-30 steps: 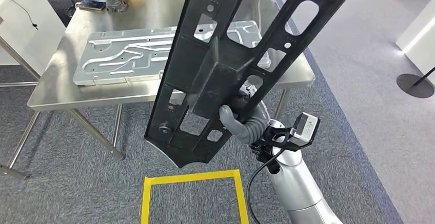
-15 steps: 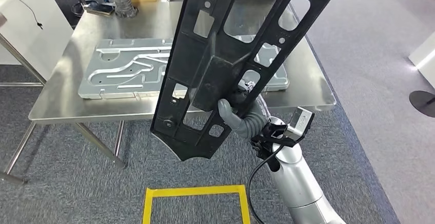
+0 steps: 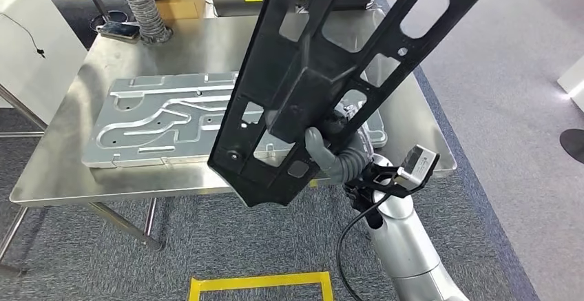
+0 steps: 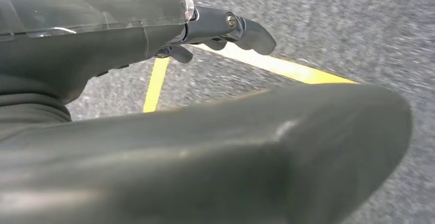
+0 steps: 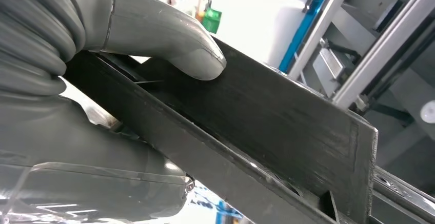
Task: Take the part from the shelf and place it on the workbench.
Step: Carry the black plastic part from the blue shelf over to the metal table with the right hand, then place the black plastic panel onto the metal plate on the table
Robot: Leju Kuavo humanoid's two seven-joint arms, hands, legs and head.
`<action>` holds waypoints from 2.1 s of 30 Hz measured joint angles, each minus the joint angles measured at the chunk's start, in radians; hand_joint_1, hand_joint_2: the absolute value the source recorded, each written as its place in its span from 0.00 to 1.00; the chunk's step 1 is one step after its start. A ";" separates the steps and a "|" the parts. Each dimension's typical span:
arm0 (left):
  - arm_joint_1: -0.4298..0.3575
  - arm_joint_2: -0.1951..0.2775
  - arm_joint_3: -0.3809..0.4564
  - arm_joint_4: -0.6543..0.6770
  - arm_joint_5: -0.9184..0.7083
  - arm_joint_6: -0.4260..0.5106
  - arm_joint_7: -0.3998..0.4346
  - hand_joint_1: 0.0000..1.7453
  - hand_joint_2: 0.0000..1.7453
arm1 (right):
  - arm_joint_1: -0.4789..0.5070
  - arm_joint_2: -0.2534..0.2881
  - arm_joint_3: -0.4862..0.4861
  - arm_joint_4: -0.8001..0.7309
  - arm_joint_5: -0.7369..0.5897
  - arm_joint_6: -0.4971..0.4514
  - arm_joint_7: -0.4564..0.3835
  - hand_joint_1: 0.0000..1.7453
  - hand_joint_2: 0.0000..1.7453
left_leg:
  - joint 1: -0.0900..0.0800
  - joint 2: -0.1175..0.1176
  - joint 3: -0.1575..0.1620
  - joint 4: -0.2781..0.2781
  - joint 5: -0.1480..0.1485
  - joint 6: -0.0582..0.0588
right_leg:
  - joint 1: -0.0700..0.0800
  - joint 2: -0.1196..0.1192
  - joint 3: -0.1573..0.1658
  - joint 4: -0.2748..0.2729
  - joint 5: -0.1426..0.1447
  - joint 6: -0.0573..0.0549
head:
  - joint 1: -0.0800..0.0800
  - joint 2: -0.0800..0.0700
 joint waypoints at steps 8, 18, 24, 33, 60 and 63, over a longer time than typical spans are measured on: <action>0.001 0.001 0.001 0.000 0.005 0.000 -0.010 0.00 0.00 | -0.032 -0.018 -0.069 -0.080 0.132 -0.130 0.039 1.00 1.00 | -0.002 -0.003 0.043 -0.098 0.083 0.042 | -0.001 -0.001 -0.068 0.162 -0.037 0.042 | 0.001 0.000; -0.003 -0.004 0.006 0.000 0.012 -0.002 -0.026 0.00 0.00 | -0.147 -0.060 -0.110 0.017 0.609 -0.472 0.224 1.00 1.00 | -0.016 -0.019 0.154 -0.089 -0.014 0.033 | 0.014 0.001 -0.168 0.020 0.127 0.012 | 0.001 0.000; -0.013 0.000 0.005 0.000 -0.009 -0.004 -0.038 0.00 0.00 | -0.341 -0.071 -0.035 0.276 1.399 -0.705 0.479 1.00 1.00 | -0.008 -0.011 0.083 0.066 -0.091 0.004 | 0.004 0.003 -0.132 0.002 0.111 -0.012 | 0.001 0.000; -0.021 0.002 0.000 0.000 -0.023 -0.008 -0.051 0.00 0.00 | -0.429 0.062 0.213 0.694 1.618 -0.682 0.474 1.00 1.00 | 0.000 -0.002 0.046 -0.080 0.063 -0.004 | 0.006 0.001 -0.098 0.016 0.066 0.008 | 0.001 0.000; -0.015 0.012 -0.016 0.000 -0.050 -0.027 -0.116 0.00 1.00 | -0.439 0.146 0.375 1.102 1.506 -0.476 0.445 0.00 0.00 | 0.020 -0.002 0.004 0.072 -0.002 -0.031 | -0.007 -0.007 -0.095 -0.002 0.083 0.004 | 0.001 0.000; -0.016 0.013 -0.024 0.000 -0.057 -0.024 -0.115 0.00 0.25 | -0.451 0.146 0.379 1.111 1.506 -0.477 0.451 0.00 0.00 | 0.023 -0.003 0.081 -0.070 0.037 -0.025 | -0.005 0.000 -0.100 0.018 0.072 0.024 | 0.001 0.000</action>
